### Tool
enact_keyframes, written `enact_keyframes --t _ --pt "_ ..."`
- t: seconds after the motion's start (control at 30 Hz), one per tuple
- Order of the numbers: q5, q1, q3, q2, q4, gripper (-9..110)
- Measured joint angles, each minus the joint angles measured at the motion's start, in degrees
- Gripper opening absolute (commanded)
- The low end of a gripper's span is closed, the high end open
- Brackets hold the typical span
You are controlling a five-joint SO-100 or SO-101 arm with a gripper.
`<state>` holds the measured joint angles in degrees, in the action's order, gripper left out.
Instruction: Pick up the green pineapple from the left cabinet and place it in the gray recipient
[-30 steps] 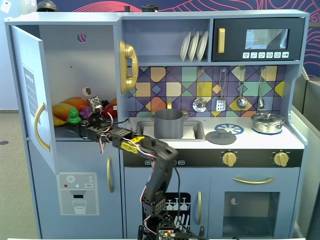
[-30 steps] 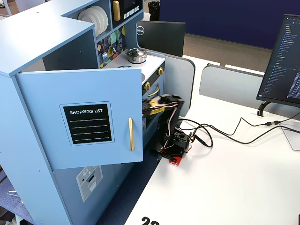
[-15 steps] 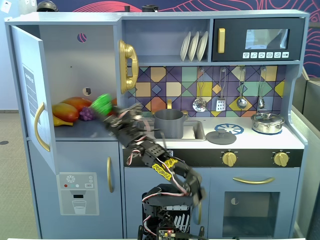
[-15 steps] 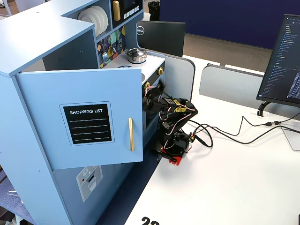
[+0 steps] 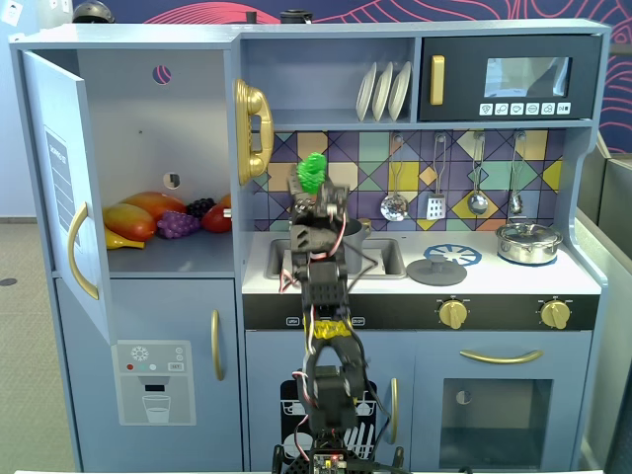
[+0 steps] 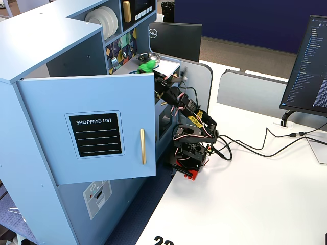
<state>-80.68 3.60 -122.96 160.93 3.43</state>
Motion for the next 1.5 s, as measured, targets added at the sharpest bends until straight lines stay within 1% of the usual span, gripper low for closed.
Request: enact_keyframes --t 0.13,0.23,0.4,0.6,0.63,0.73,0.9,0.93,1.07,1.2,1.27,1.37,1.43,1.5 --pt "0.6 -4.6 11.4 -11.2 14.8 0" --pt "-1.6 -5.7 20.7 -20.1 24.1 0" --pt "-4.6 -6.0 28.3 -31.8 31.0 0" --pt "-8.5 -6.2 31.6 -39.6 33.0 0" --pt "-9.0 -6.2 32.1 -40.7 33.0 2" --pt "-9.2 -6.2 33.7 -43.4 33.0 25" --pt "-6.0 -6.3 35.7 -44.6 33.0 36" --pt "-5.8 -6.3 36.1 -44.6 33.0 36" --pt "-5.3 -6.3 38.5 -44.6 33.9 31" --pt "-6.5 -6.3 39.3 -40.2 40.2 23" --pt "-6.7 -6.3 39.3 -35.2 46.5 20" --pt "-7.7 -6.1 37.0 -25.3 59.3 12" --pt "-9.2 -5.9 31.6 -17.3 67.1 8" --pt "-10.4 -5.9 23.9 -10.2 74.1 8"
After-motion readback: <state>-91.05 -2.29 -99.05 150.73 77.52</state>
